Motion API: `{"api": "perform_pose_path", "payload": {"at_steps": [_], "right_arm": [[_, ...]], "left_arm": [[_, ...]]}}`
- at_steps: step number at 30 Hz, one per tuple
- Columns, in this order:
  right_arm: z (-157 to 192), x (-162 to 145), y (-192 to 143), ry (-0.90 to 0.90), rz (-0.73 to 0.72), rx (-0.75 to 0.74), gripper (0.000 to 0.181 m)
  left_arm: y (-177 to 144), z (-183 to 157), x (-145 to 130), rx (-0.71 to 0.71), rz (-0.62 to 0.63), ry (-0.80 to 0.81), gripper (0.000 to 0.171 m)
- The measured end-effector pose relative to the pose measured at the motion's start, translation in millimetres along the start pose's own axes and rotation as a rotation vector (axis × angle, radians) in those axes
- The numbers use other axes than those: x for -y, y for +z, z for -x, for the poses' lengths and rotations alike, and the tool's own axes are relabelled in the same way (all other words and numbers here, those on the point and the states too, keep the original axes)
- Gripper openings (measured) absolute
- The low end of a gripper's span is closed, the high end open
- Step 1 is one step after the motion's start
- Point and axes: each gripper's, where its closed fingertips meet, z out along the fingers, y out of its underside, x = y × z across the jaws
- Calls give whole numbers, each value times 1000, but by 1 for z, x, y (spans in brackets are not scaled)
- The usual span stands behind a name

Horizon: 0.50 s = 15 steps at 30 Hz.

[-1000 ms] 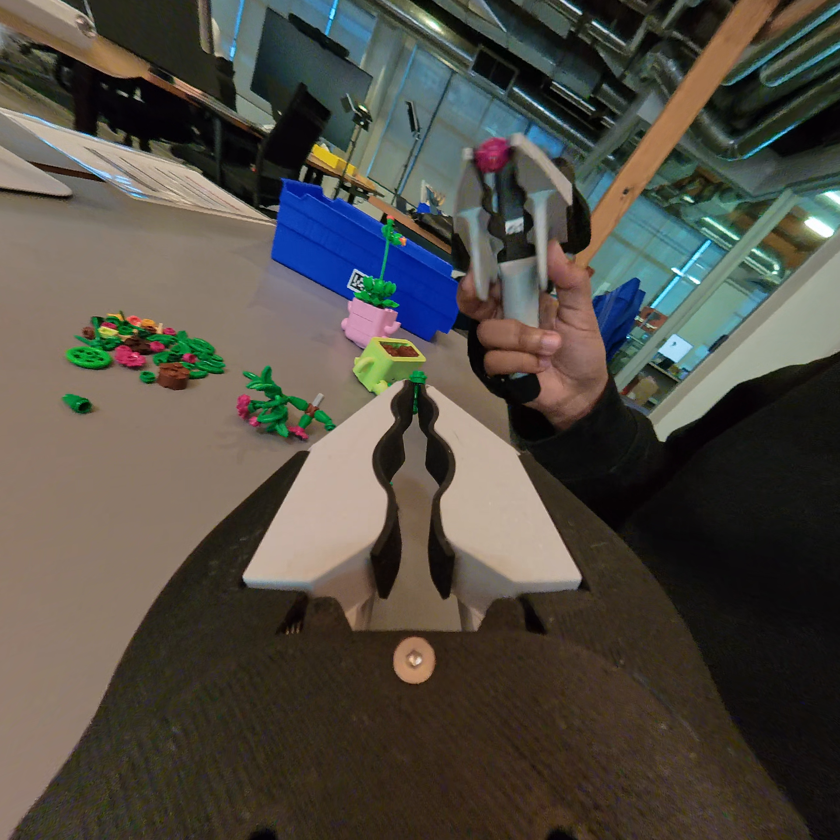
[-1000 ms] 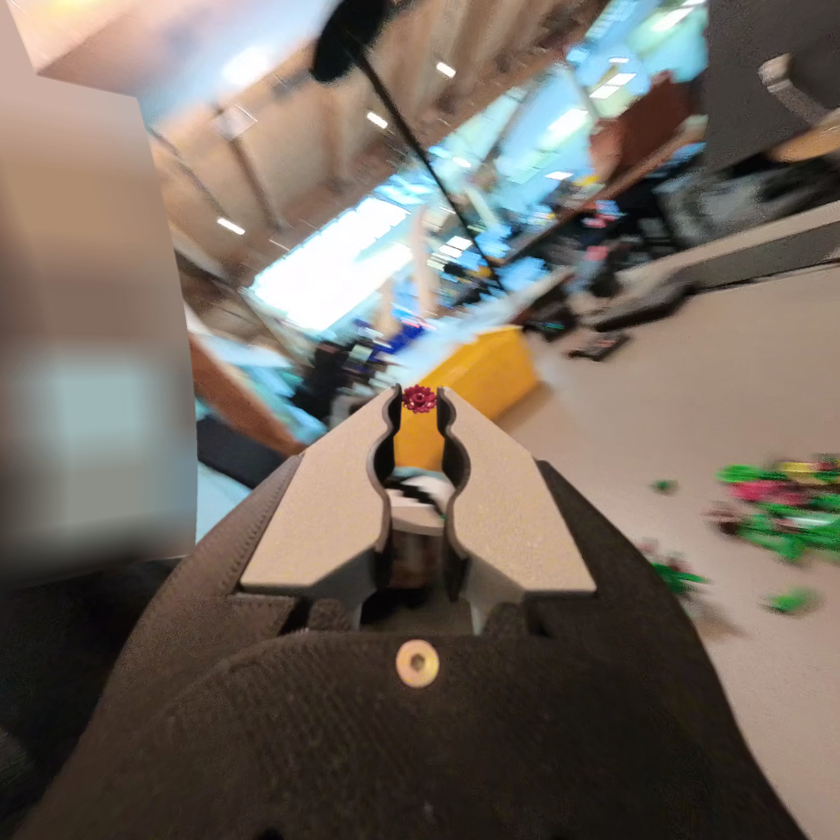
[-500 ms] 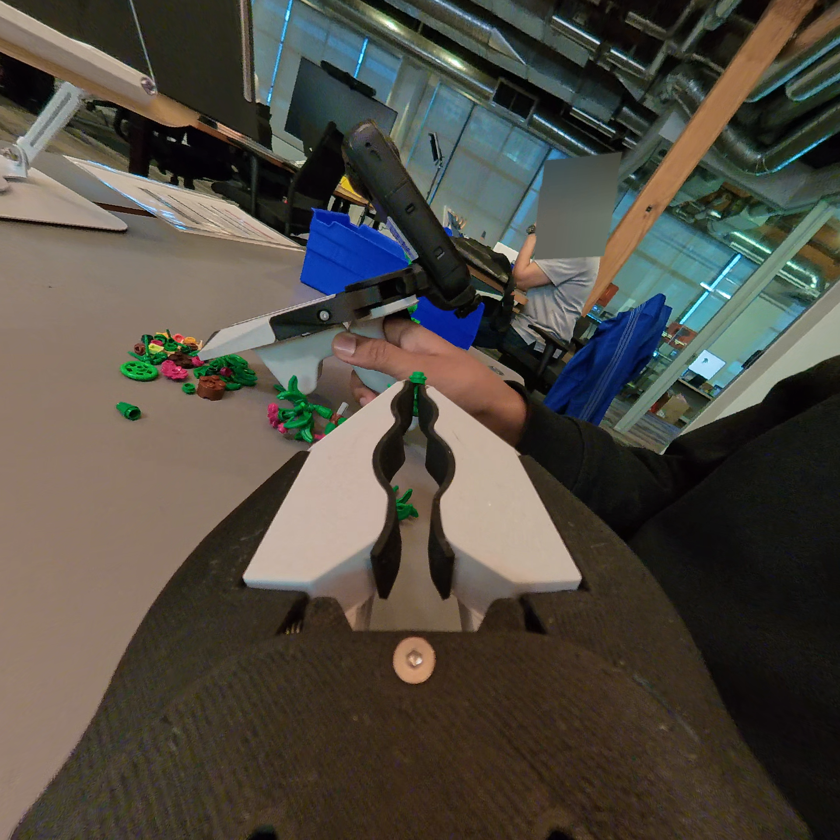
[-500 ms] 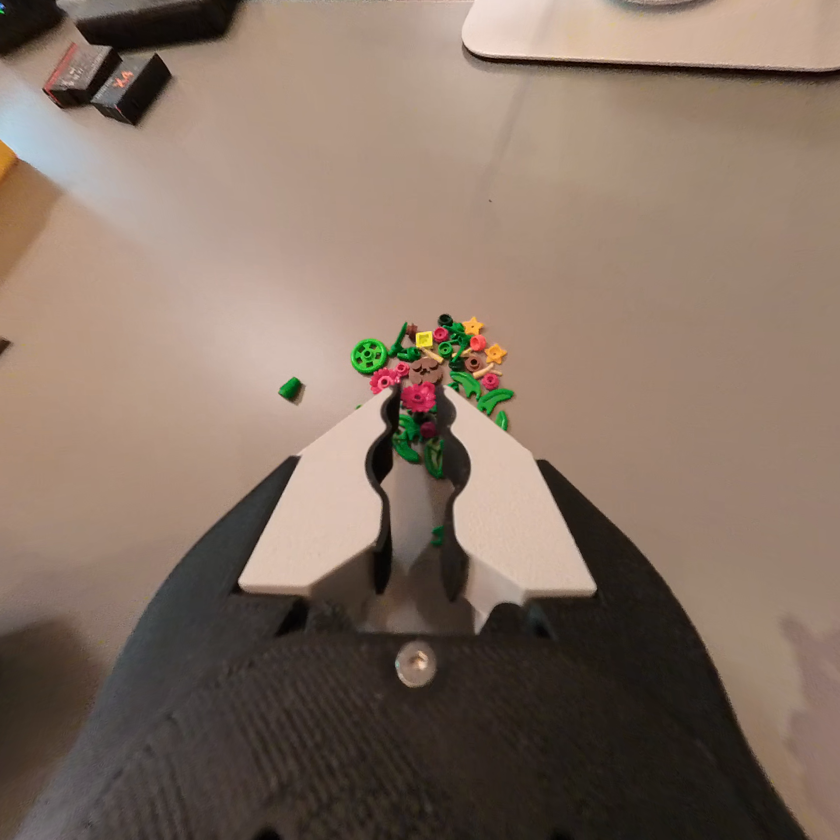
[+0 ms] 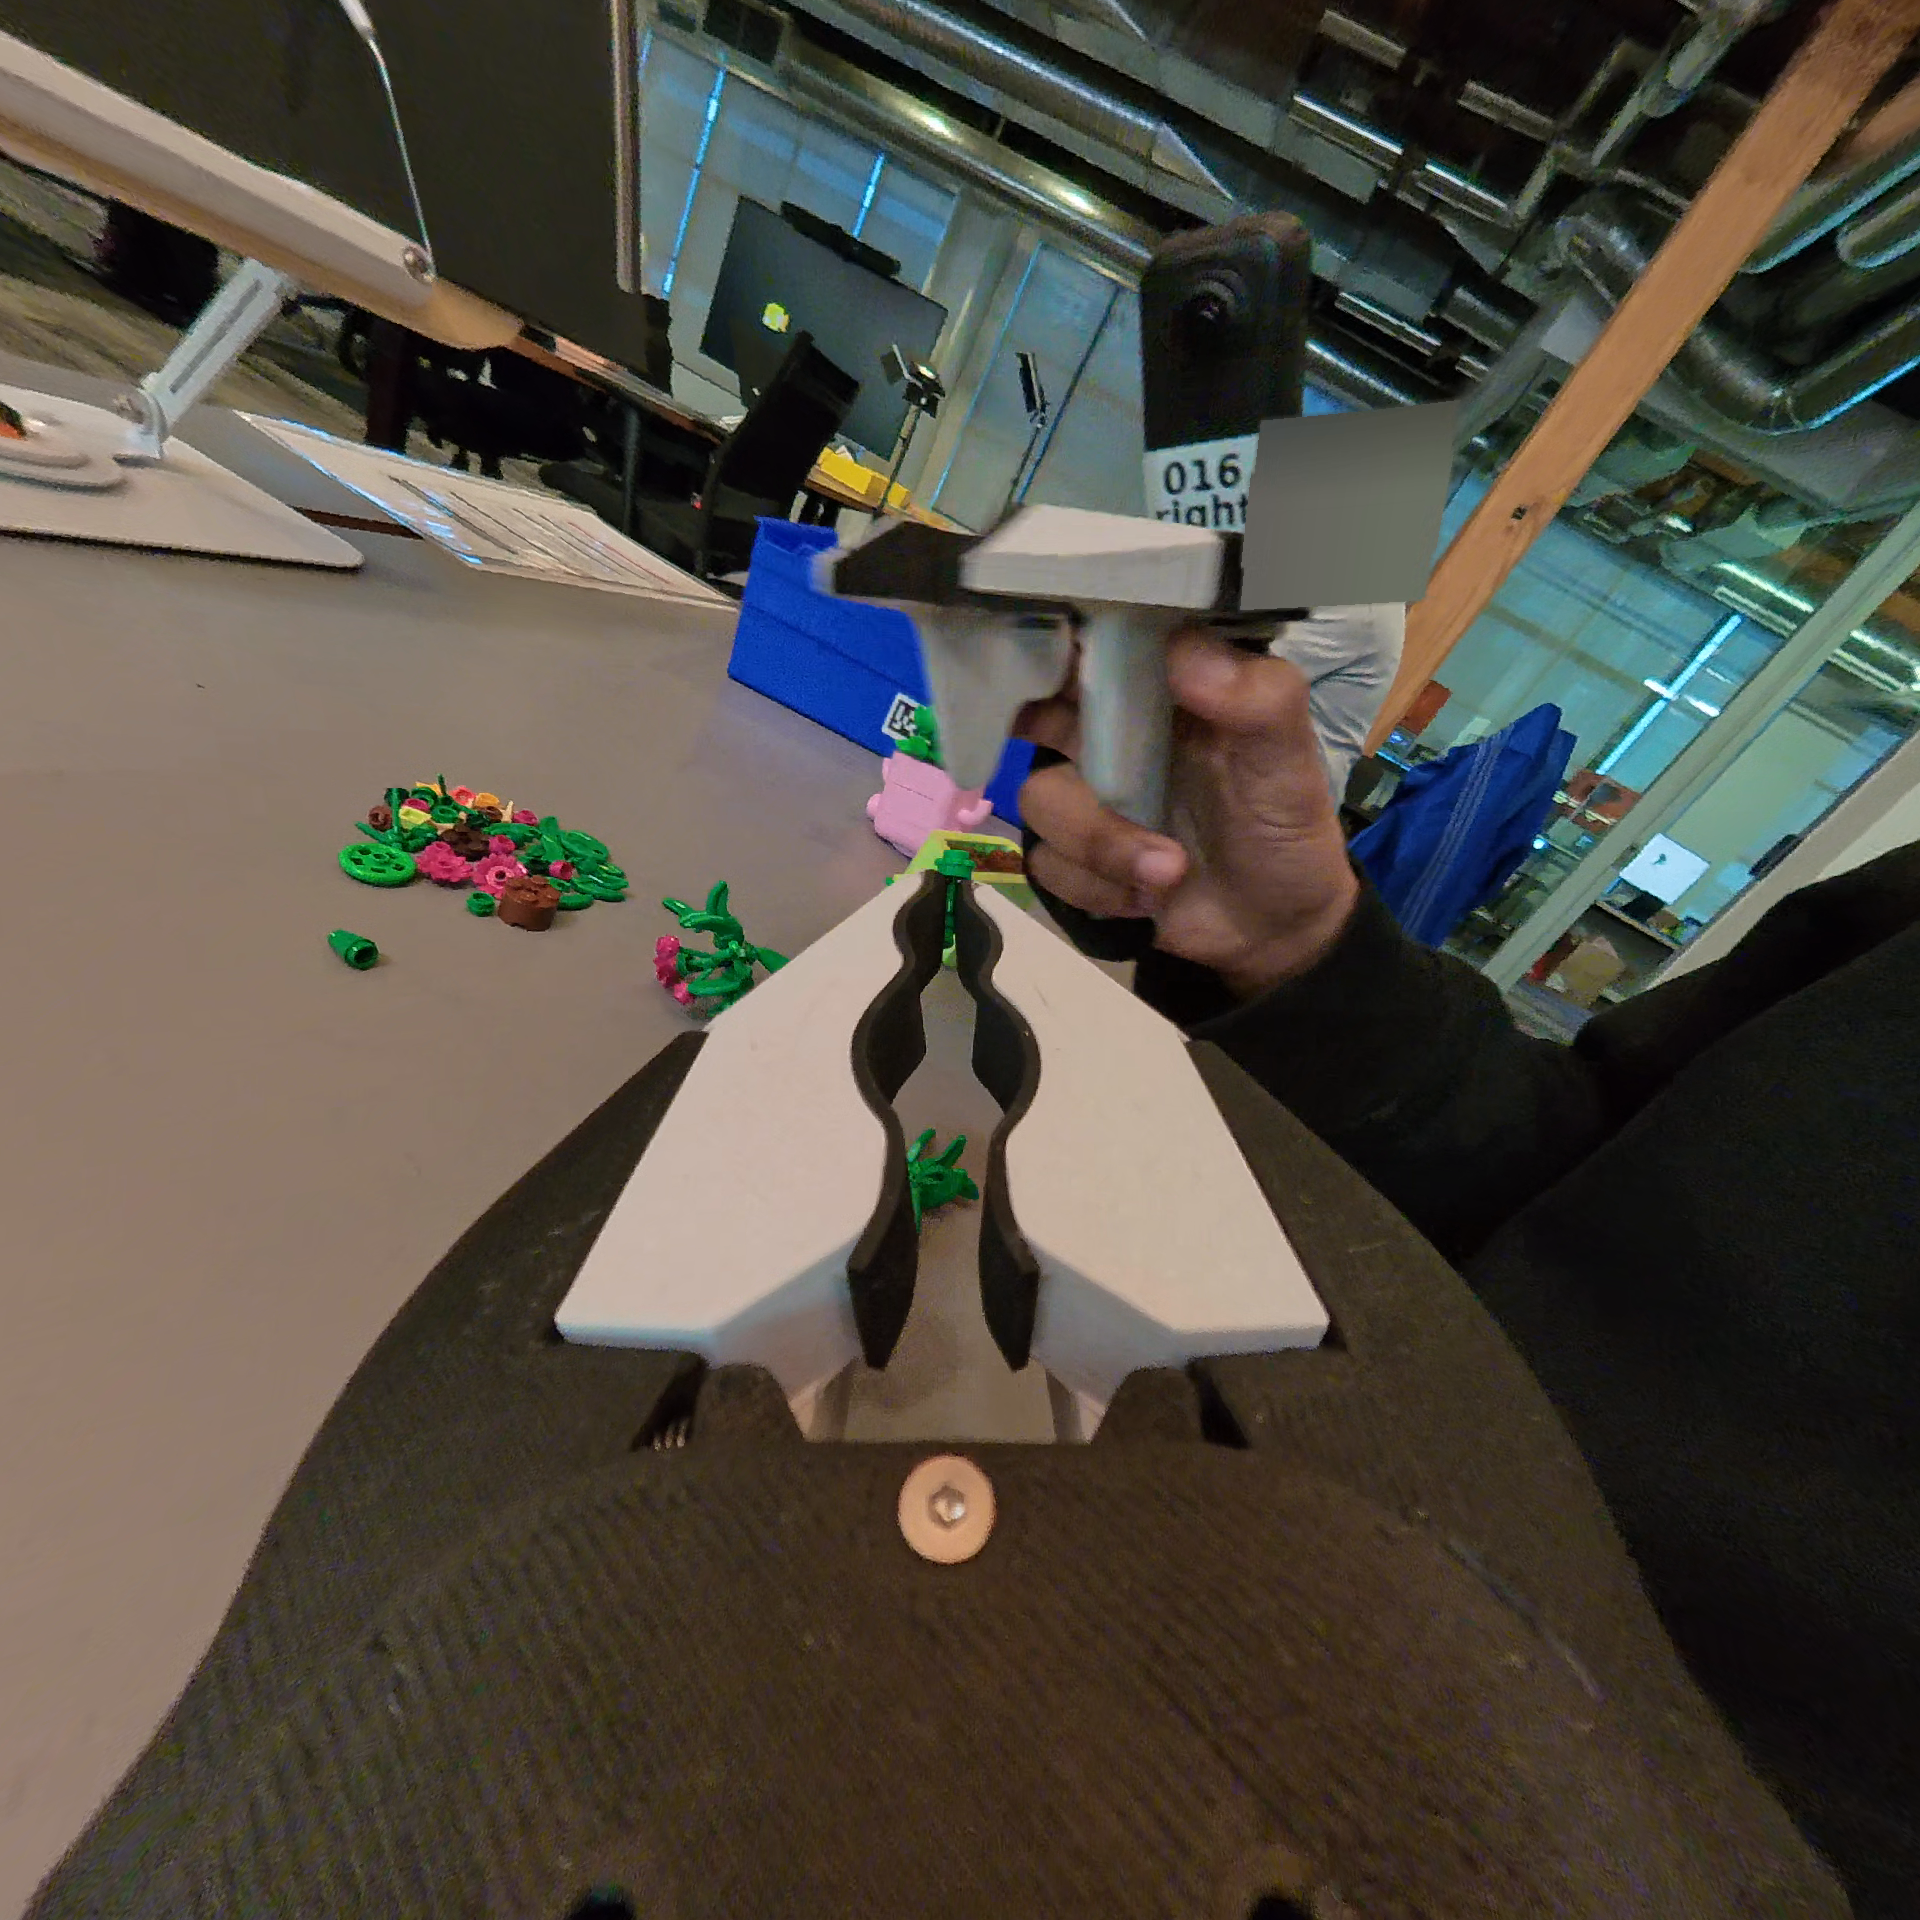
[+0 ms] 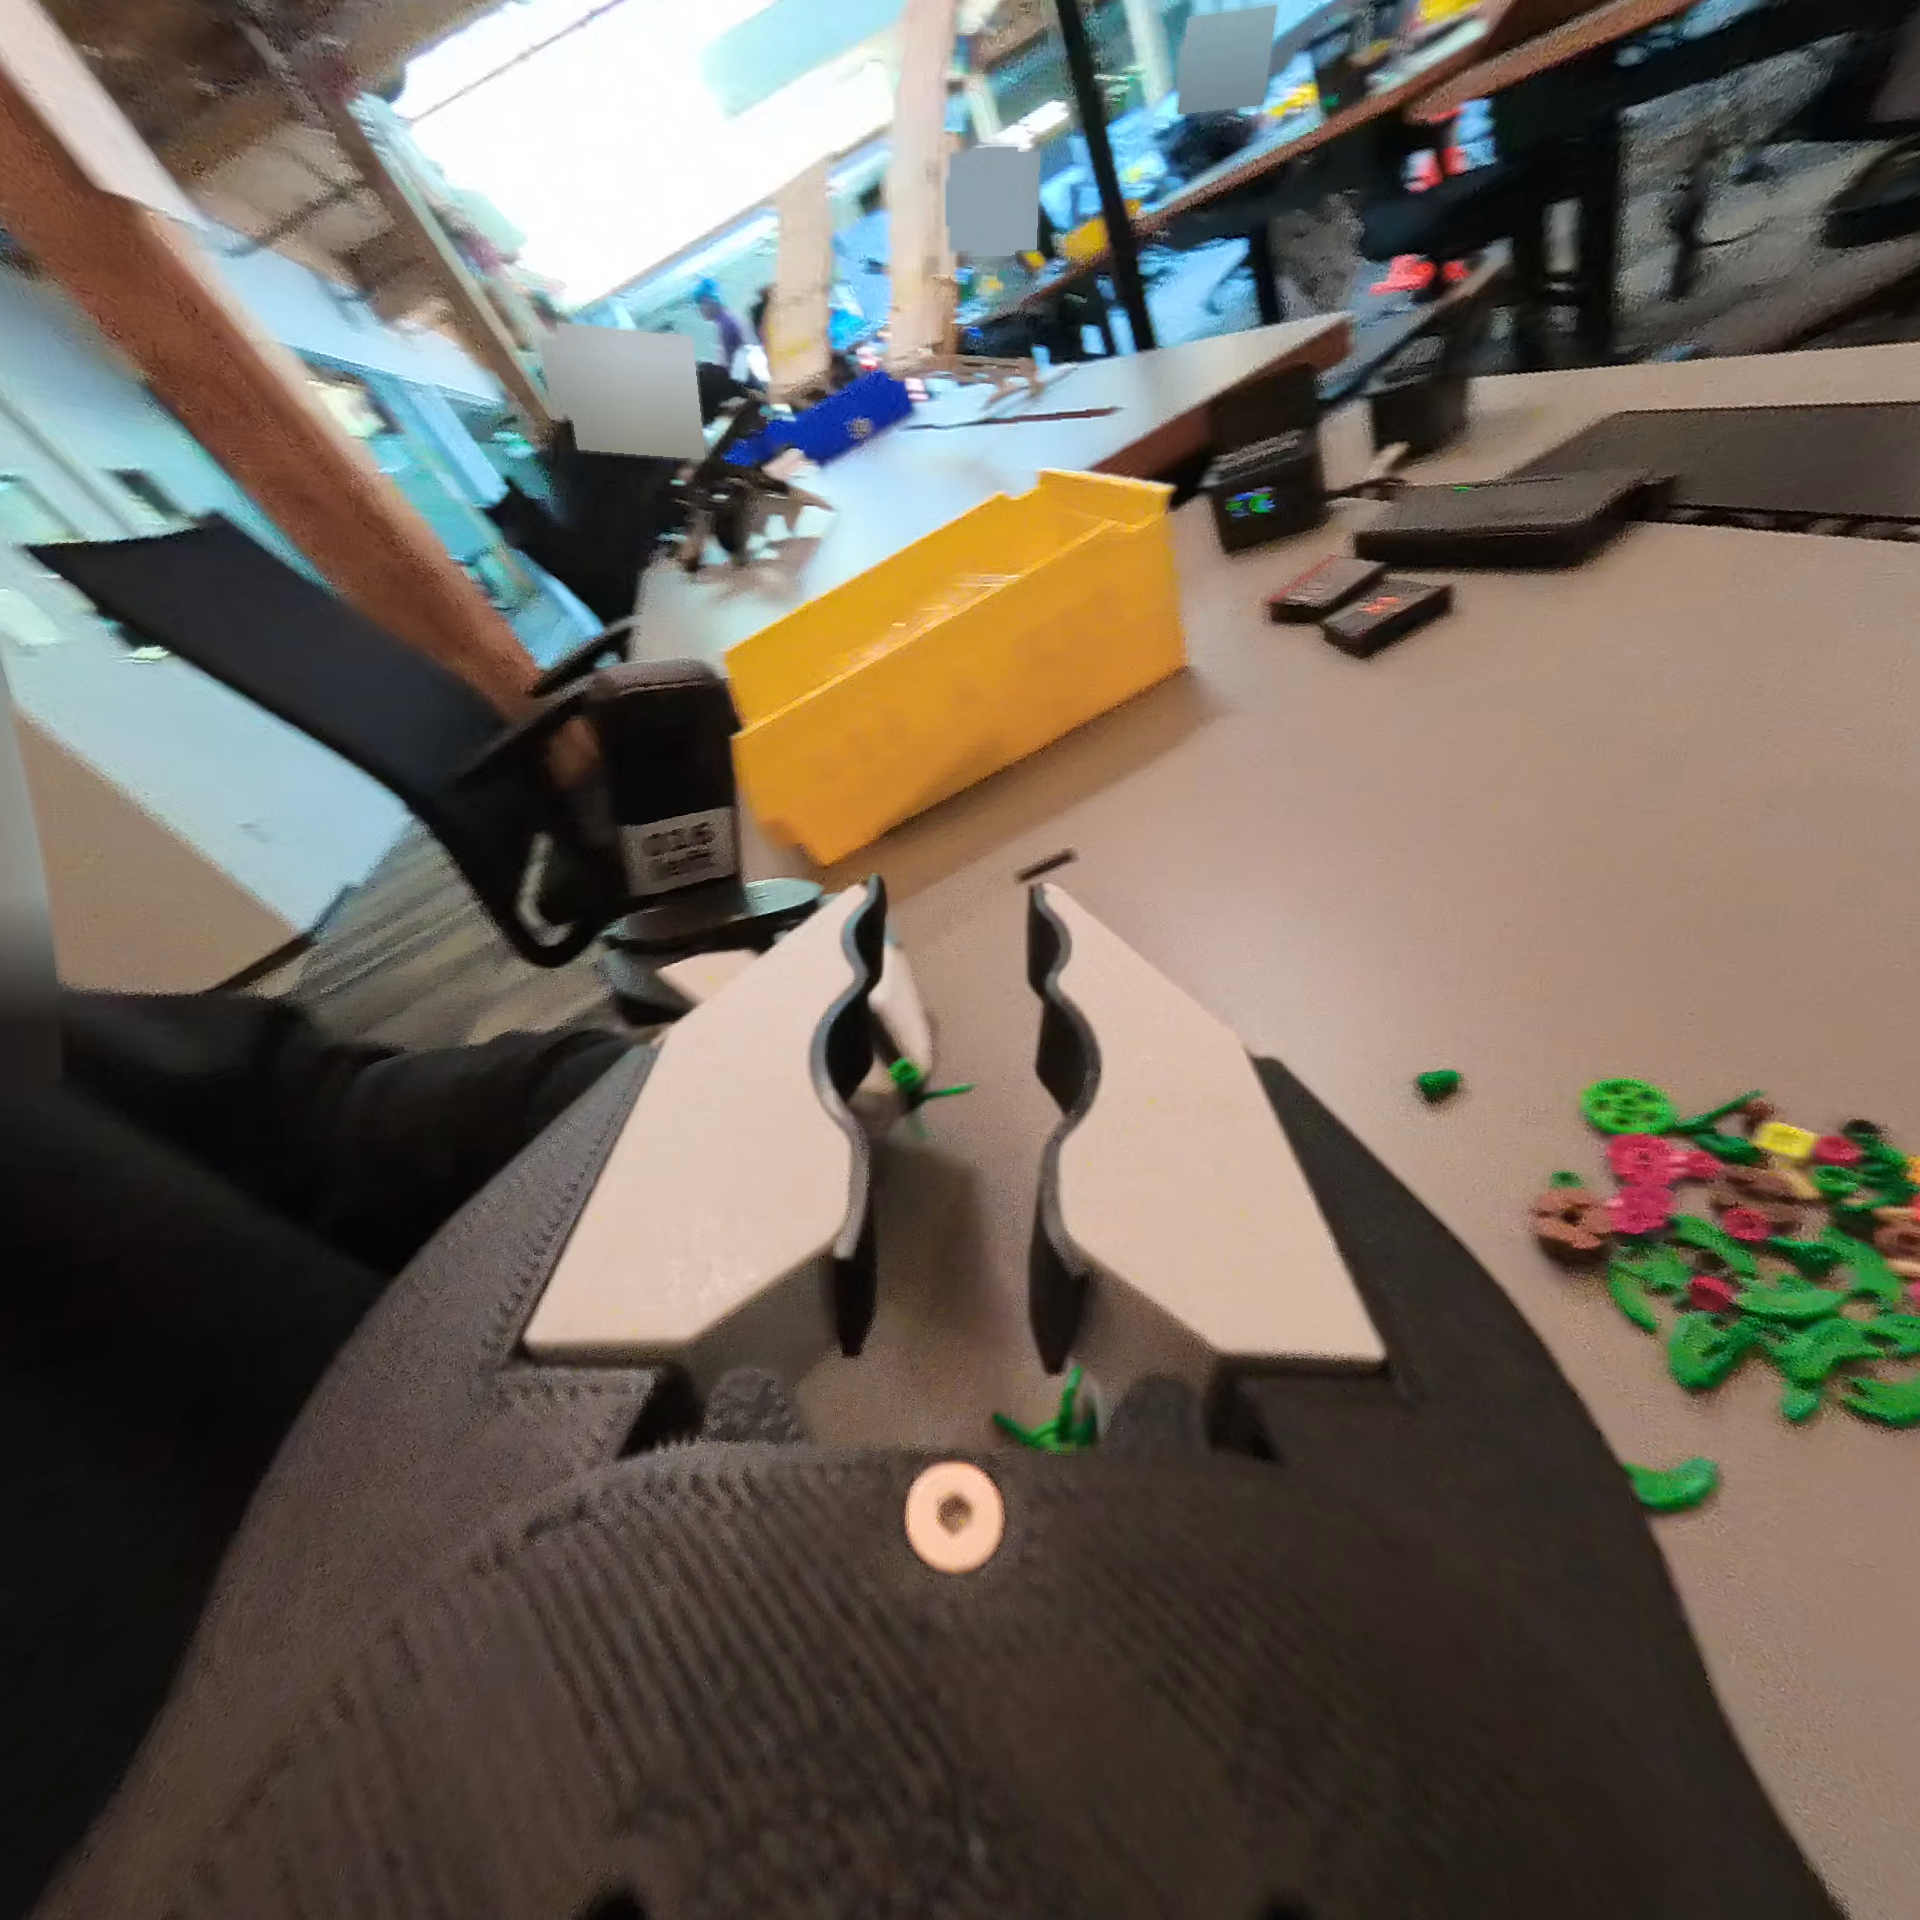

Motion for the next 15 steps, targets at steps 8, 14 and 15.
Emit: {"api": "perform_pose_path", "payload": {"at_steps": [8, 14, 15], "right_arm": [[19, -32, -29, 41, -62, 71, 13], [20, -44, -23, 73, -19, 61, 14], [19, -46, -22, 83, -10, 61, 14]], "left_arm": [[0, -3, 6, 132, -33, 277, 0], [10, -12, -2, 258, 20, 616, 0], [11, -13, -3, 270, 20, 647, 0]]}}
